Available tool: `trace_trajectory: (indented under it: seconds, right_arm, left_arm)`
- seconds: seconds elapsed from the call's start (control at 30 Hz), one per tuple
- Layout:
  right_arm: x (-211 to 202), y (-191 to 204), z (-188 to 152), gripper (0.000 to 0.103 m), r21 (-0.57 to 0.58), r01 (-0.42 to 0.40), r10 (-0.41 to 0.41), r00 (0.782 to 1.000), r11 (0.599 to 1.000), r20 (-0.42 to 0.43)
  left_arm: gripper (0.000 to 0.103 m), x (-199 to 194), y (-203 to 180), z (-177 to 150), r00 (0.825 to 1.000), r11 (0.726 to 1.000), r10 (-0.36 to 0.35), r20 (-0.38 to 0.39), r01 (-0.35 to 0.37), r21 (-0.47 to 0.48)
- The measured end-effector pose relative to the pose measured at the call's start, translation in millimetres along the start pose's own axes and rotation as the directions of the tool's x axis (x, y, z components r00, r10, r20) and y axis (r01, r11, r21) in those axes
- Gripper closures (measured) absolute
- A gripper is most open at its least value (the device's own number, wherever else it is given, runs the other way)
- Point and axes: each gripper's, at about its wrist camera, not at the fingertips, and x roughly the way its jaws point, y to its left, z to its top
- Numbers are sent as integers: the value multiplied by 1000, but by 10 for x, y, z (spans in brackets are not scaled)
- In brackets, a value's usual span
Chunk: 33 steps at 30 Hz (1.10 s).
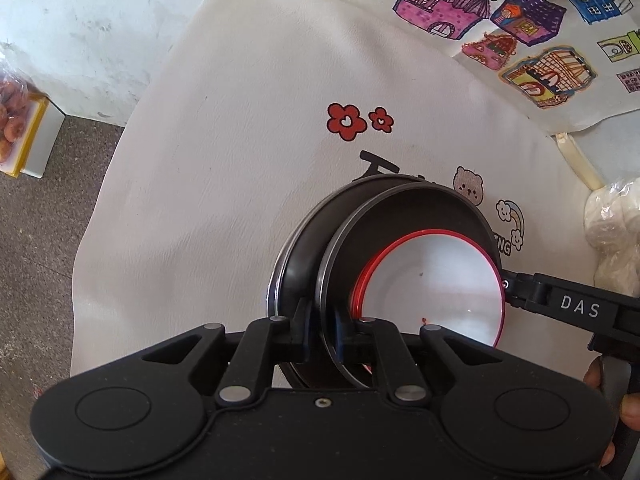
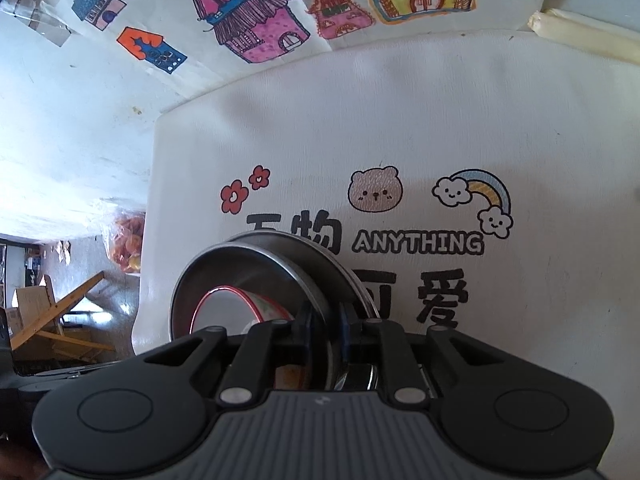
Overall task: Organize plates and bowls
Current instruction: 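Lower the steel bowl with both grippers onto the steel plates, then open both grippers to release the steel bowl on the plates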
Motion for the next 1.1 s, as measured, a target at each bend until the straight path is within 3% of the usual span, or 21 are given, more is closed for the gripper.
trace_trajectory:
  seconds: [0.27, 0.33, 0.4, 0.67, 0.73, 0.9, 1.1]
  right_arm:
    - [-109, 8, -52, 75, -11, 9, -9, 998, 1000, 66]
    - [-150, 16, -61, 58, -15, 24, -23, 996, 1000, 89]
    - [-179, 26, -67, 50, -24, 65, -62, 993, 998, 104]
    - [-261, 0, -140, 50, -10, 67, -65, 990, 998, 128]
    - [-267, -16, -186, 48, -8, 71, -69, 989, 997, 134]
    - [-298, -58, -301, 35, 12, 90, -90, 983, 996, 162]
    - [-341, -61, -422, 28, 9, 107, -107, 976, 994, 188]
  left_arm:
    - [84, -40, 7, -20, 1000, 1000, 18, 9, -18, 3]
    - [81, -64, 3, -29, 999, 1000, 28, 19, -28, 13]
    - [80, -81, 3, -42, 999, 999, 34, 26, -35, 21]
    - [77, -117, -16, -99, 998, 998, 48, 49, -49, 35]
    - [62, -131, -29, -114, 995, 995, 83, 60, -86, 41]
    - [52, -167, -7, -171, 990, 992, 106, 95, -112, 63]
    - [40, -211, -23, -267, 981, 984, 142, 134, -155, 91]
